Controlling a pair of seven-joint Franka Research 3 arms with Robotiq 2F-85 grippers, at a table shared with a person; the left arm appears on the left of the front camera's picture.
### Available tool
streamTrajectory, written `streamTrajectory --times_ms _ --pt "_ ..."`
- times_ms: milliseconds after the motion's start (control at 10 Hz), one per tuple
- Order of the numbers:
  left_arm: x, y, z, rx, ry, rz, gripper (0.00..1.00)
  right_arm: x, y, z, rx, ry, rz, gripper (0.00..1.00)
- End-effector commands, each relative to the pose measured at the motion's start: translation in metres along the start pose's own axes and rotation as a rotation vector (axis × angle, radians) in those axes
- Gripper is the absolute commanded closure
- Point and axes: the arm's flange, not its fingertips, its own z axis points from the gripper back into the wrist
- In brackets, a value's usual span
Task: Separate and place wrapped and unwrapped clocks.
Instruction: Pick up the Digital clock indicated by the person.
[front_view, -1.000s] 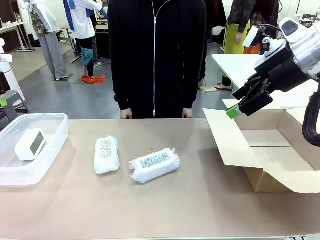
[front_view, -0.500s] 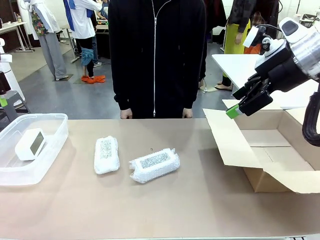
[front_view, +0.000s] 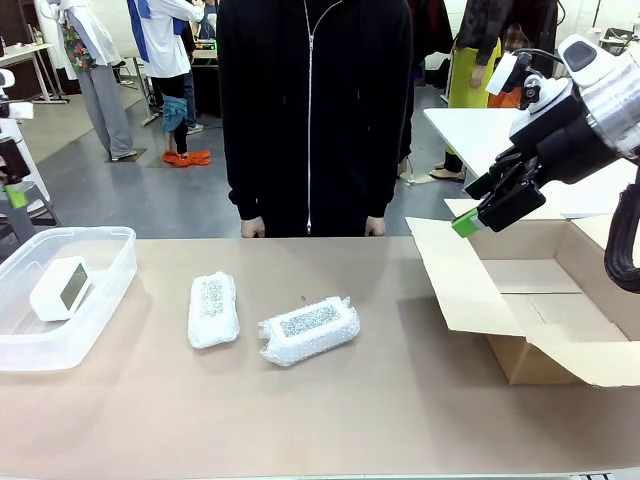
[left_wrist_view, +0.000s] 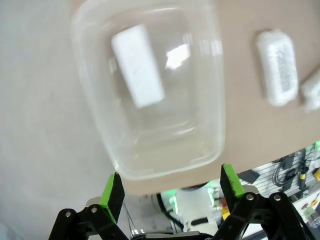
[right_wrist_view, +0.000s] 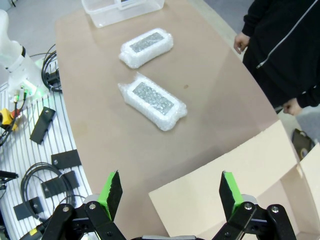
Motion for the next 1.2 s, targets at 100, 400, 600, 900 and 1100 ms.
streamTrajectory --times_ms 100,400,600,900,1100 --pt "-0.02 -0.067 0.014 -0.198 -0.18 -0.366 0.0 0.0 0.0 -0.002 0.03 -0.021 0.001 0.0" --pt "-0.068 -0.1 0.028 -0.421 -0.298 -0.749 0.0 0.0 0.0 -0.002 0.03 -0.021 0.001 0.0" --pt "-0.093 -0.115 0.017 -0.376 -0.409 -0.942 0.0 0.0 0.0 -0.002 0.03 -0.021 0.001 0.0" --pt "-0.119 -0.141 -0.004 -0.292 -0.547 -1.062 0.0 0.0 0.0 -0.002 0.03 -0.021 0.001 0.0" --pt "-0.13 -0.148 -0.008 -0.227 -0.579 -1.069 0.0 0.0 0.0 -0.002 0.03 -0.021 0.001 0.0"
